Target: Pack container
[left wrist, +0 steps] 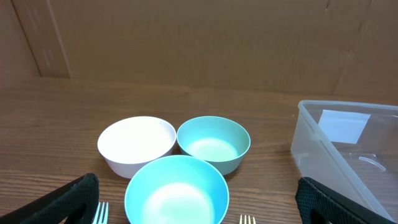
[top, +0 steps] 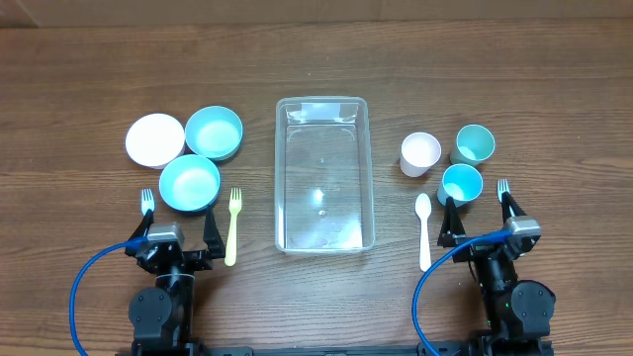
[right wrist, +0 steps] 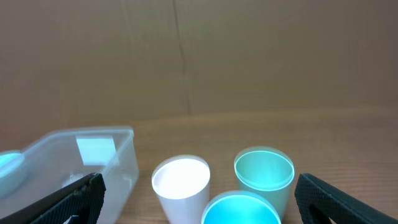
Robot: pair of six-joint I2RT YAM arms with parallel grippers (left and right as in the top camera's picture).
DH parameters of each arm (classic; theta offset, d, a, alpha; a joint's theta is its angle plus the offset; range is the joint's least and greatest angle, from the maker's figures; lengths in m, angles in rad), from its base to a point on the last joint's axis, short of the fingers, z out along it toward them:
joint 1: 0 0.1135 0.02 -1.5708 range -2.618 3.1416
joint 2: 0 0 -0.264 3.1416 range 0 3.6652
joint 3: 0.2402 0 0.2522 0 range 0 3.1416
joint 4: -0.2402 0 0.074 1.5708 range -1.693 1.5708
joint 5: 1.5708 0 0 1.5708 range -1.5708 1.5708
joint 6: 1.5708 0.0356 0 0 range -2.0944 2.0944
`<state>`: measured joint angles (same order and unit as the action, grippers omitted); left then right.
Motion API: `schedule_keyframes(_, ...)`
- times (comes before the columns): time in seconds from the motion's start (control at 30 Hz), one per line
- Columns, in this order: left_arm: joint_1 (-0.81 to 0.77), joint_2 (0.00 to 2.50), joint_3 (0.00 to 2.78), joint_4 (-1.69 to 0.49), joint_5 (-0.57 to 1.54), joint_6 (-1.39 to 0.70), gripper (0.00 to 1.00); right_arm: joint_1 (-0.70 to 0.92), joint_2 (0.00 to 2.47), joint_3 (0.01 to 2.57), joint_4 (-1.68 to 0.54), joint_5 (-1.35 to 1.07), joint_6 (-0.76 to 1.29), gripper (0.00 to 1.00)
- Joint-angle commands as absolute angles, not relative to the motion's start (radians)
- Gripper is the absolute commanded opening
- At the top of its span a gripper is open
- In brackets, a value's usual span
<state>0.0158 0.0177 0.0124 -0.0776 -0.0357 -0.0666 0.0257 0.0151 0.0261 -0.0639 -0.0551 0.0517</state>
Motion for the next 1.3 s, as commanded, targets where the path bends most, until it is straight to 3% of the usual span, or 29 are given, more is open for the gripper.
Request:
schedule_keyframes(0.0,0.029,0.006,0.005,-0.071,-0.047,-0.041,1.0,0.019,0.051,0.169,-0.13,-0.037,0.051,1.0)
schedule_keyframes(0.2,0.029,0.006,0.005,-0.072,-0.047,-0.041,1.0,0.019,0.4,0.643,-0.446,0.024,0.047,1.0)
schedule_keyframes(0.37,0.028,0.006,0.005,-0.072,-0.048,-0.041,1.0,0.019,0.864,1.187,-0.935,0.017,0.047,1.0)
schedule_keyframes(0.53,0.028,0.006,0.005,-0.071,-0.047,-0.041,1.0,0.019,1.224,1.559,-1.342,0.017,0.048,1.0)
schedule_keyframes(0.73,0.029,0.006,0.005,-0.072,-0.048,-0.041,1.0,0.019,1.467,1.573,-1.49,0.041,0.047,1.0)
schedule_keyframes(0.87,0.028,0.006,0.005,-0.071,-0.047,-0.041,1.0,0.017,1.582,1.562,-1.442,0.033,0.064,1.0)
schedule_keyframes(1.03,0.028,0.006,0.005,-0.072,-0.047,-0.041,1.0,0.004,1.621,1.557,-1.375,-0.013,0.089,1.0)
schedule_keyframes(1.27,0.029,0.006,0.005,-0.071,-0.047,-0.041,1.0,-0.144,1.62,1.543,-1.402,-0.049,0.102,1.0)
